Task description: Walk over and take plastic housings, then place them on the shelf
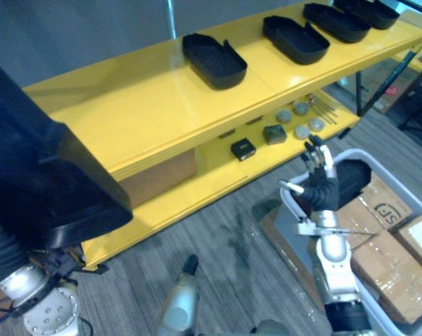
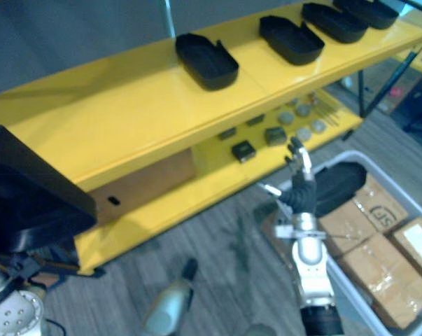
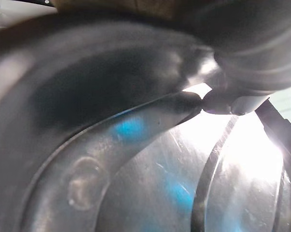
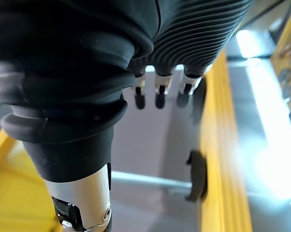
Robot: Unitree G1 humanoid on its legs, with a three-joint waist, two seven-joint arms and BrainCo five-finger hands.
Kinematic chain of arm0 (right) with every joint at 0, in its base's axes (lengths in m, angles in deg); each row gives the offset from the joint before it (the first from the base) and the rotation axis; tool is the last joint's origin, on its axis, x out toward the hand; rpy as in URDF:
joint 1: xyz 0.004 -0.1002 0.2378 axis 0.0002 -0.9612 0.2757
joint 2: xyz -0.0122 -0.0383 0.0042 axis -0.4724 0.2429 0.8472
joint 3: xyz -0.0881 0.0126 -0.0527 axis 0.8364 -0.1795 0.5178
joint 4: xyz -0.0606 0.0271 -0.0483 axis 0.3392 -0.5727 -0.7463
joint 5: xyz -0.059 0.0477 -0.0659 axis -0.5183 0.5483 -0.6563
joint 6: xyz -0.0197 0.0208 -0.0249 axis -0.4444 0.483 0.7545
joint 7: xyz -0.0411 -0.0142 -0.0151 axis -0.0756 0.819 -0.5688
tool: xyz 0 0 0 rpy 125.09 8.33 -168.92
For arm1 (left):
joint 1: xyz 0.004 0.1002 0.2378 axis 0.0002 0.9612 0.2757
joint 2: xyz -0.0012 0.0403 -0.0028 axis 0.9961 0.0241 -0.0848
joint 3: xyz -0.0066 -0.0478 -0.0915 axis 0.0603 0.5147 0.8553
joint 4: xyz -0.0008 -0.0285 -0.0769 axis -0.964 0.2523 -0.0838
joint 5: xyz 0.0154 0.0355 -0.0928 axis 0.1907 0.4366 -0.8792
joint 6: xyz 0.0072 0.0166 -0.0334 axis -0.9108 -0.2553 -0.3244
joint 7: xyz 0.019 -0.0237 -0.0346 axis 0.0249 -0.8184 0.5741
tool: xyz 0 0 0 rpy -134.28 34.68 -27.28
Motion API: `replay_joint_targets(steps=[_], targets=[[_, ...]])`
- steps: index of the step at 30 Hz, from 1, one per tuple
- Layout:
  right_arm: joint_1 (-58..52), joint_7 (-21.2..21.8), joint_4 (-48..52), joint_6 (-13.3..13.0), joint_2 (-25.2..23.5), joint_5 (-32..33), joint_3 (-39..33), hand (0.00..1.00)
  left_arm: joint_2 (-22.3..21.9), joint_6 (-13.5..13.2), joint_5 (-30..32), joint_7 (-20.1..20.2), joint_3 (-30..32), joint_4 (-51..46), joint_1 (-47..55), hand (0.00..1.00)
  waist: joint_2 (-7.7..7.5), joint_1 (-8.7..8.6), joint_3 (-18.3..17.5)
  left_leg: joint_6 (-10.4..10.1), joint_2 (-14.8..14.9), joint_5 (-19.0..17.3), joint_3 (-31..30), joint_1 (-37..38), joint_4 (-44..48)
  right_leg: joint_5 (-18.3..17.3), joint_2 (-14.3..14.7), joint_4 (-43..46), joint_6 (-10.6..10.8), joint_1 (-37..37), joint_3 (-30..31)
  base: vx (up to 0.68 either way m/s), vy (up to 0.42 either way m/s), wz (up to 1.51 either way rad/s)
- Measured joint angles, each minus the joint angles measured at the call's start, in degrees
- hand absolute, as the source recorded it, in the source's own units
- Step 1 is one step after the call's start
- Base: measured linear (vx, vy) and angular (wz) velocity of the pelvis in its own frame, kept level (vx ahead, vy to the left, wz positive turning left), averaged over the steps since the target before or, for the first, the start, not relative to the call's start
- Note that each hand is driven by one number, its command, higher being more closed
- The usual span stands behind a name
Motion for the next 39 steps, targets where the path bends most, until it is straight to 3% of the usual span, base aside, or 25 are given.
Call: replay_joint_targets(steps=[2,3,4,5,6,7,8,10,13,16,17,18,19,20,21,22,23,24,25,27,29,32,34,37,39], targets=[[-1.31,-0.45,0.82,0.20,-1.59,1.22,-1.22,0.00,0.00,0.14,1.57,1.16,0.63,-0.18,0.63,1.00,-0.37,0.07,0.06,0.72,-0.85,-2.10,0.61,-1.16,3.63,-0.36,-0.55,-0.64,-0.52,0.98,-0.36,0.08,0.075,0.08],[-1.69,-0.63,0.83,0.20,-2.31,1.23,-1.89,0.00,0.15,0.13,1.60,2.18,0.82,-0.66,1.08,1.00,-0.91,0.06,0.13,2.10,-1.42,-4.01,1.53,-2.39,6.83,-0.53,-1.18,-1.42,-1.00,1.83,-0.97,0.16,0.117,0.09],[-3.44,-1.72,1.27,0.21,-2.98,1.14,-3.04,0.00,0.37,-0.23,1.77,3.74,0.54,-1.35,1.44,1.00,-1.44,-0.10,-0.04,5.94,-2.33,-9.43,6.06,-3.78,14.60,0.00,-1.64,1.68,-2.68,2.91,-0.68,0.22,0.159,0.32],[-4.94,-2.62,1.92,0.16,-3.01,1.08,-3.18,0.00,1.08,-0.27,2.09,3.86,0.47,-1.34,1.35,1.00,-1.12,-0.47,-0.19,4.29,-2.57,-12.29,5.58,-3.70,17.05,1.77,-2.88,11.74,-5.43,-0.73,3.26,0.19,0.127,0.34],[-5.49,-3.01,1.95,0.18,-3.08,1.05,-3.14,0.00,1.84,-0.26,2.22,3.90,0.46,-1.35,1.11,1.00,-1.65,-0.51,-0.39,4.28,-3.01,-13.19,5.41,-3.53,17.49,3.66,-3.46,16.58,-7.31,-3.48,5.80,0.19,0.155,0.36],[-5.64,-3.12,1.95,0.17,-3.28,0.90,-3.18,0.00,3.44,-0.27,2.18,3.86,0.58,-1.37,0.67,1.00,-2.64,-0.62,-1.03,4.52,-3.37,-13.87,5.20,-3.14,17.12,8.17,-3.88,22.21,-7.50,-6.98,9.10,0.27,0.105,0.24],[-4.71,-3.67,1.97,-0.18,-3.27,-0.36,-3.86,0.00,6.30,-0.02,2.19,3.80,0.57,-1.29,-0.31,1.00,-2.99,-1.02,-1.31,5.68,-2.92,-14.14,3.64,-1.54,15.73,12.46,-3.64,28.18,-6.42,-10.83,11.95,0.29,0.065,0.21],[-2.05,-4.23,1.91,-0.20,-2.78,-2.22,-4.28,0.00,7.16,0.61,2.15,3.63,0.67,-0.57,-2.62,1.00,-2.92,-1.54,-1.30,6.42,-2.07,-14.87,2.85,1.16,14.60,5.53,-1.83,27.64,-5.31,-13.28,13.14,0.24,0.009,0.09],[1.36,-4.23,2.25,-0.25,-0.54,-4.58,-5.26,0.00,7.23,2.58,1.54,3.45,0.71,0.83,-5.07,1.00,-1.22,-1.83,-1.76,6.30,0.16,-16.51,2.92,5.15,12.57,3.81,2.01,15.13,-4.42,-16.93,16.07,0.22,-0.008,-0.04],[2.04,-4.34,4.24,0.08,3.04,-4.59,-9.44,0.00,7.18,4.08,0.88,3.15,0.07,1.97,-6.97,1.00,0.04,-2.70,-2.98,4.43,1.61,-19.32,-0.17,6.23,13.70,7.25,5.66,3.05,-2.58,-20.85,24.87,0.23,-0.089,0.45],[1.83,-5.06,4.92,0.47,3.13,-4.60,-11.23,0.00,7.01,4.76,0.81,3.24,-0.66,2.37,-7.19,1.00,-0.45,-3.68,-3.33,3.22,1.41,-20.07,-2.52,6.94,13.69,9.17,5.80,1.31,-1.80,-20.52,26.61,0.30,-0.294,0.94],[1.66,-5.50,5.33,0.49,3.13,-4.67,-12.10,0.00,6.94,5.07,0.82,3.24,-1.17,2.35,-7.13,1.00,-1.06,-3.69,-3.72,2.64,1.28,-20.54,-3.32,7.44,13.46,9.89,5.68,0.88,-1.21,-20.37,26.80,0.34,-0.425,0.95],[1.44,-5.97,6.48,0.49,3.25,-5.16,-13.53,0.00,6.87,5.74,0.94,3.26,-2.02,1.67,-6.38,1.00,-2.90,-3.35,-4.99,1.42,0.91,-21.48,-4.23,7.93,12.87,10.85,4.78,-0.30,-1.24,-19.76,25.68,0.31,-0.441,0.83],[1.48,-6.71,8.65,0.33,4.36,-5.11,-14.12,0.00,5.98,6.13,0.98,3.46,-2.88,0.72,-5.32,1.00,-3.46,-3.46,-5.96,-0.16,1.62,-22.85,-5.02,7.40,13.47,13.98,4.40,-0.20,1.78,-19.56,24.05,0.31,-0.490,0.84],[1.43,-6.81,9.23,0.12,5.34,-5.08,-14.57,0.00,4.81,6.18,0.99,3.65,-4.09,0.60,-4.70,1.00,-2.10,-3.48,-6.62,-0.53,3.59,-23.21,-4.74,6.91,13.49,13.25,5.52,0.44,0.42,-19.34,22.02,0.26,-0.467,0.85],[1.70,-7.08,9.44,-0.35,7.20,-4.48,-15.12,0.00,3.67,6.30,1.33,3.98,-5.99,0.32,-4.01,1.00,-0.41,-3.62,-7.94,-1.07,7.86,-21.85,-1.09,5.26,12.81,12.64,6.79,0.42,-0.91,-19.72,19.40,0.23,-0.420,0.64],[2.16,-7.22,9.25,-0.33,8.06,-4.00,-15.53,0.00,3.68,6.40,1.50,4.17,-6.72,0.32,-4.25,1.00,0.38,-3.88,-8.01,-1.61,9.46,-20.61,1.25,5.03,11.97,12.64,7.09,0.37,-1.08,-19.83,18.50,0.21,-0.342,0.76],[3.15,-7.83,8.67,-0.30,9.11,-3.47,-16.12,0.00,3.67,6.60,2.03,4.22,-7.25,0.34,-5.29,1.00,2.48,-4.40,-8.30,-3.17,11.26,-18.36,5.23,4.82,8.70,13.24,7.62,-0.35,-2.00,-19.63,16.42,0.19,-0.258,0.63],[3.75,-8.18,8.59,-0.30,9.05,-3.31,-16.71,0.00,4.02,6.93,2.14,4.14,-7.05,0.36,-7.23,1.00,3.19,-4.44,-8.34,-4.49,11.87,-15.75,6.39,6.17,4.22,13.36,7.70,-0.67,-2.19,-19.67,15.74,0.18,-0.217,0.51],[3.81,-8.09,8.59,-0.35,9.07,-3.32,-17.03,0.00,4.09,7.45,2.07,3.58,-7.05,0.41,-9.44,1.00,3.72,-4.77,-8.03,-4.67,12.22,-13.70,7.77,9.25,-0.20,13.36,7.70,-1.10,-2.20,-18.20,15.48,0.13,-0.103,0.17],[3.61,-7.74,8.81,-0.41,9.05,-3.11,-17.86,0.00,4.34,8.77,2.09,2.81,-6.98,0.59,-10.28,1.00,3.80,-5.35,-7.94,-4.67,12.50,-13.47,9.62,11.96,-1.78,13.36,7.67,-1.61,-2.20,-16.29,15.23,0.11,-0.027,-0.06],[2.82,-6.76,11.57,-1.51,7.78,-1.12,-20.44,0.00,4.60,10.97,1.33,2.78,-5.59,2.32,-10.66,1.00,2.67,-6.33,-7.37,-4.62,11.67,-13.49,12.12,13.87,-2.96,13.37,6.72,-3.35,-2.17,-14.68,15.97,0.08,0.053,-0.16],[1.07,-6.52,13.66,-1.97,6.39,-1.17,-20.93,0.00,4.60,13.21,1.07,3.95,-4.53,3.79,-10.62,1.00,1.57,-6.56,-6.94,-4.57,10.89,-13.51,13.53,14.55,-2.98,13.71,5.97,-4.88,-1.59,-13.80,16.31,0.03,0.088,-0.13],[-0.33,-6.38,16.24,-2.27,5.82,-1.37,-20.94,0.00,4.62,15.86,0.96,6.60,-3.83,4.20,-10.65,1.00,1.39,-6.76,-7.04,-4.56,10.52,-13.50,13.93,14.98,-3.13,14.37,5.73,-6.26,-1.06,-12.90,16.47,0.01,0.038,-0.04],[-0.49,-5.56,16.47,-2.21,5.82,-1.52,-20.91,0.00,4.99,18.99,0.93,8.45,-3.72,4.81,-10.70,1.00,1.30,-6.80,-7.17,-4.32,10.59,-13.34,15.62,16.61,-3.90,14.66,5.72,-7.37,-0.95,-11.56,16.99,-0.01,0.033,-0.14]])
